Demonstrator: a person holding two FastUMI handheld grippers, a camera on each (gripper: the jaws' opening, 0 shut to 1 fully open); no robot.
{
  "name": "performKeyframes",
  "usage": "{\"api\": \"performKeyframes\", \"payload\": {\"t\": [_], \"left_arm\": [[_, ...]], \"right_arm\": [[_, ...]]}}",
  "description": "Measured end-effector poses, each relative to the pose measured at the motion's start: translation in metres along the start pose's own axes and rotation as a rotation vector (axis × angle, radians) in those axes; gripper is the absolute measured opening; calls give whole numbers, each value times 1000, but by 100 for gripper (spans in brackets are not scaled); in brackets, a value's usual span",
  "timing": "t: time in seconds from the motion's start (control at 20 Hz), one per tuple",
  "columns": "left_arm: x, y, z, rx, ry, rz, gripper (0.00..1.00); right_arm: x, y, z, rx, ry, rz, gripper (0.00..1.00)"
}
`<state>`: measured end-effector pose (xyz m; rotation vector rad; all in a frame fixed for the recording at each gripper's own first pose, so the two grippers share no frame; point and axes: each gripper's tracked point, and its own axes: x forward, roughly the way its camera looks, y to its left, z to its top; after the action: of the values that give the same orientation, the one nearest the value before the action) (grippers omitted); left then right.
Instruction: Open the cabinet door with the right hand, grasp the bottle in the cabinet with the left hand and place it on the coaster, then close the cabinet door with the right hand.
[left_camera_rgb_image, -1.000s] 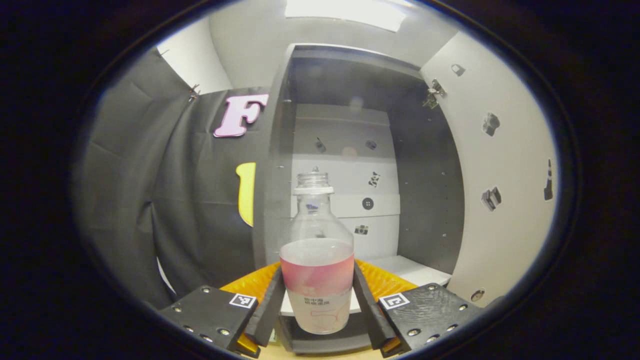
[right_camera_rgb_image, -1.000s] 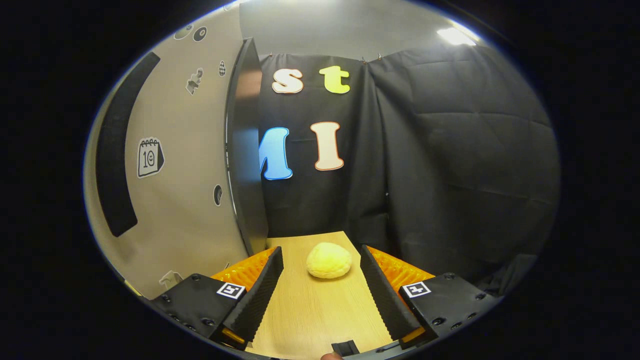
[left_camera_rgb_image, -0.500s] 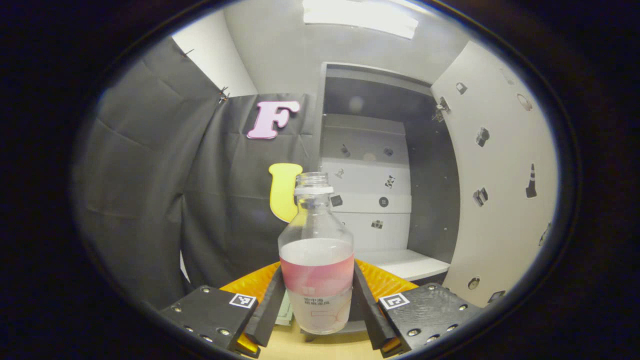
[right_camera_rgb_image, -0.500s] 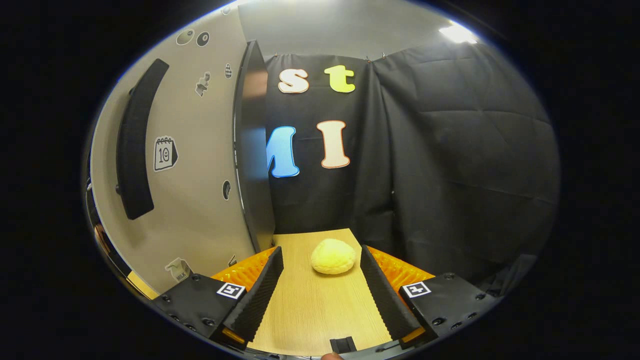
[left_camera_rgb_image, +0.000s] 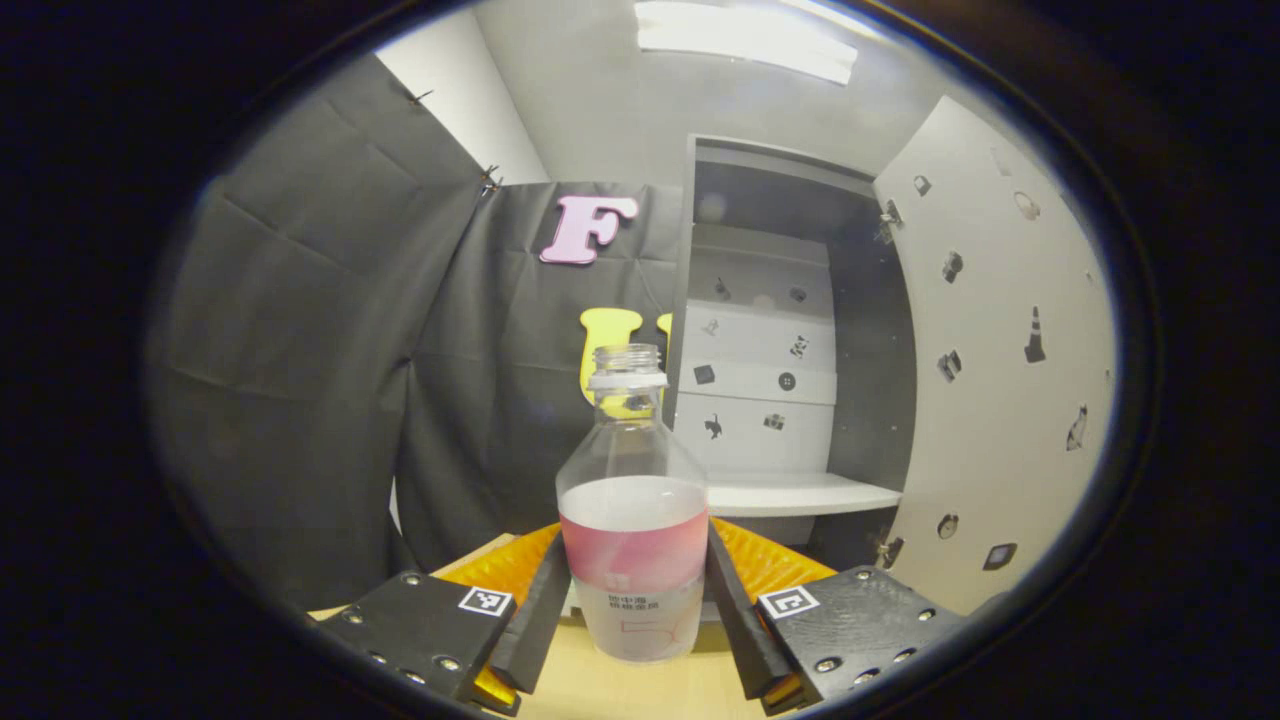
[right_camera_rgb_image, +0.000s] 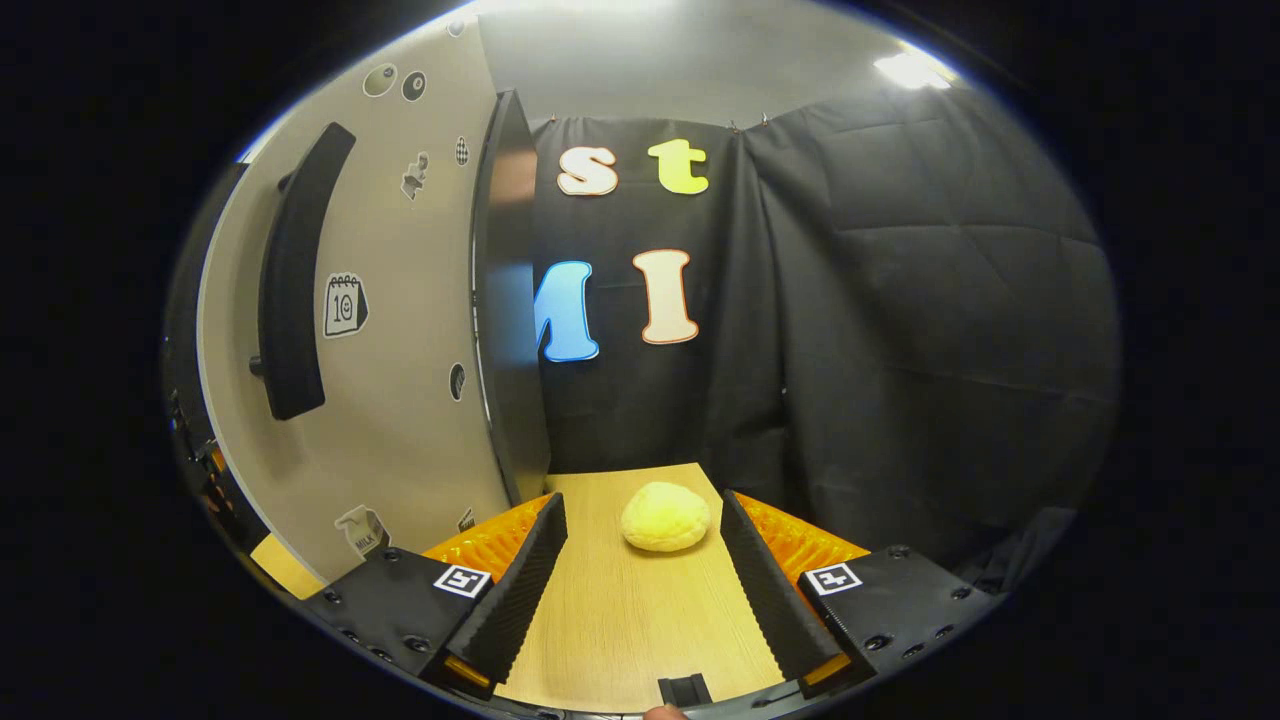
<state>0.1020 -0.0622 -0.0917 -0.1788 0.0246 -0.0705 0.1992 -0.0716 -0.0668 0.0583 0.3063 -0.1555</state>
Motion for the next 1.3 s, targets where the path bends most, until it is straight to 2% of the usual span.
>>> {"api": "performKeyframes", "payload": {"t": [0.05, 0.1, 0.15, 0.4, 0.5, 0.65, 0.7, 0.95, 1.0, 1.05, 1.25, 1.3], "left_arm": [[-8, 3, -9, 0, 6, 1, 72], [-13, 7, -19, 0, 13, 3, 74], [-20, 11, -27, -2, 20, 7, 72], [-46, 28, -76, -37, 59, 25, 72], [-53, 33, -100, -41, 90, 33, 74], [-55, 38, -128, -53, 126, 47, 75], [-56, 39, -138, -58, 139, 54, 72], [-62, 40, -184, -30, 206, 68, 75], [-65, 41, -192, -27, 216, 72, 75], [-68, 43, -199, -27, 225, 75, 75], [-70, 47, -215, -24, 237, 102, 72], [-69, 47, -220, -27, 243, 105, 75]], "right_arm": [[-1, 0, 0, 10, 2, 1, 93], [-1, 2, -1, 19, 3, 4, 93], [-1, 2, -1, 20, 5, 5, 93], [-2, -4, -3, 6, 6, -14, 93], [-1, -5, -7, 5, 18, -17, 93], [0, -5, -14, -15, 39, -19, 93], [-1, -6, -15, -26, 42, -22, 98], [-3, -14, -16, -20, 55, -32, 98], [-3, -17, -18, -20, 57, -38, 93], [-3, -19, -18, -22, 61, -43, 93], [-3, -18, -28, -20, 81, -38, 93], [-3, -16, -30, -23, 86, -36, 93]]}}
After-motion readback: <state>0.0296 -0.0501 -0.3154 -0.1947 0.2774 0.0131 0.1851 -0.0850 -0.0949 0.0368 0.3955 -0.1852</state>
